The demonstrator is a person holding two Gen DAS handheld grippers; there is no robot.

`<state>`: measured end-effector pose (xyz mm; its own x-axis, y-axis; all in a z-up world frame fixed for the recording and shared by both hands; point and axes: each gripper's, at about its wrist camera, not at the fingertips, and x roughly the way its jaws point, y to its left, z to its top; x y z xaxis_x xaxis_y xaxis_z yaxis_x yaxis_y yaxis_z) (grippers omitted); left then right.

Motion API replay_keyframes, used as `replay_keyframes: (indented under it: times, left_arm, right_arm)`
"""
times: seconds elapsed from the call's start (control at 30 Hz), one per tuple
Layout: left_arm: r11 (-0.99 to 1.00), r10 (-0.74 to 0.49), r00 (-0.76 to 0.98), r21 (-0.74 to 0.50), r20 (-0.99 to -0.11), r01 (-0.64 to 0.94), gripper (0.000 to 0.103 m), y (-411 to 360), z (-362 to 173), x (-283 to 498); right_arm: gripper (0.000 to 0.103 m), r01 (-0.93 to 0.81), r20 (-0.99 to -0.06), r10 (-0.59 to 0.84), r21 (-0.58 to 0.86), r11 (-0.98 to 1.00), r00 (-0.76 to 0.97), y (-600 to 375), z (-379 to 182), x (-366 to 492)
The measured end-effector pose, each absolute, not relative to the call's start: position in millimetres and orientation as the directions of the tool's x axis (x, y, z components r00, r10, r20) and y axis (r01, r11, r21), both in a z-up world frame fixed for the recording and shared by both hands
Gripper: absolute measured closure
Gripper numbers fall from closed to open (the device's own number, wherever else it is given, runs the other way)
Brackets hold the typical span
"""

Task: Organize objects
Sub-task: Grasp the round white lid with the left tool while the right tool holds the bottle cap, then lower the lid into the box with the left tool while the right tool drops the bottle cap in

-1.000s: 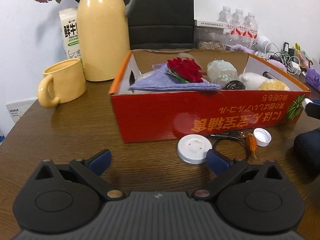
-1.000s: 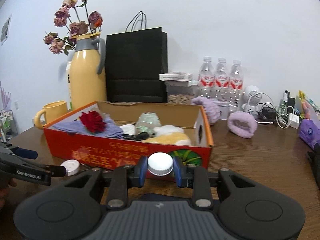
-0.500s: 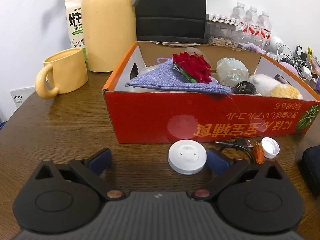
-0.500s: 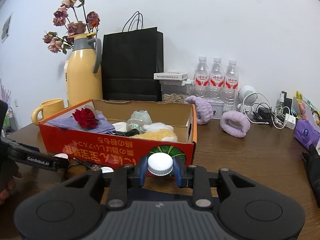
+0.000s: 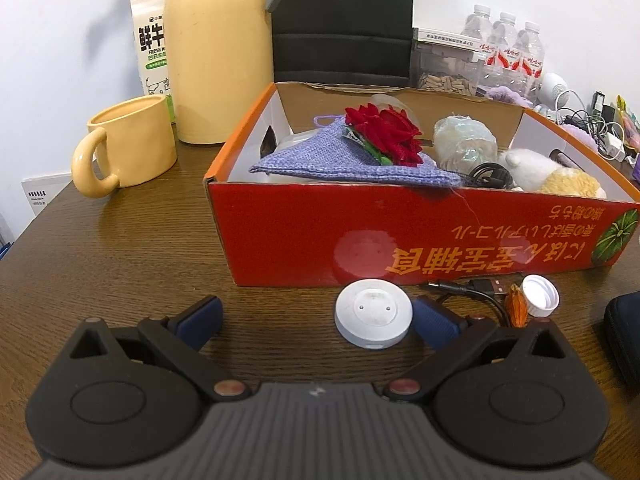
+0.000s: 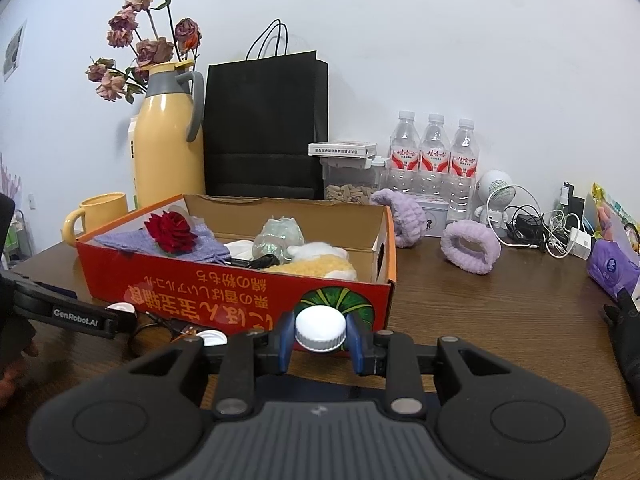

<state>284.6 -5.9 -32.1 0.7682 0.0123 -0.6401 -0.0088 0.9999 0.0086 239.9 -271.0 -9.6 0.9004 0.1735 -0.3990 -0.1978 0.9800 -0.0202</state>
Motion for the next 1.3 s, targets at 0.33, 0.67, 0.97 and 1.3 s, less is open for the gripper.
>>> replay_keyframes:
  times: [0.33,0.67,0.97,1.3]
  left_arm:
    - [0.999,-0.039,0.797,-0.024,-0.603,0.031,0.063,-14,-25,271]
    - [0.999,-0.037,0.86,-0.032,-0.508,0.024,0.063,-19,-5,239]
    - [0.995,-0.096,0.926,-0.031,-0.366,0.091,0.063,-40,34,218]
    - [0.996,-0.088,0.947,-0.026,-0.31,0.084,0.063,-54,60,272]
  right_arm:
    - [0.076,-0.192,-0.395,0.162,-0.036,0.981,0.904,-269,-10,239]
    - [0.076,-0.191,-0.364,0.166,-0.034,0.981,0.916,-268,-6,235]
    - [0.076,-0.232,-0.293,0.22,-0.007,0.973,0.93,-253,16,237]
    - [0.076,-0.23,-0.259,0.223,0.003,0.973,0.94,-236,40,290]
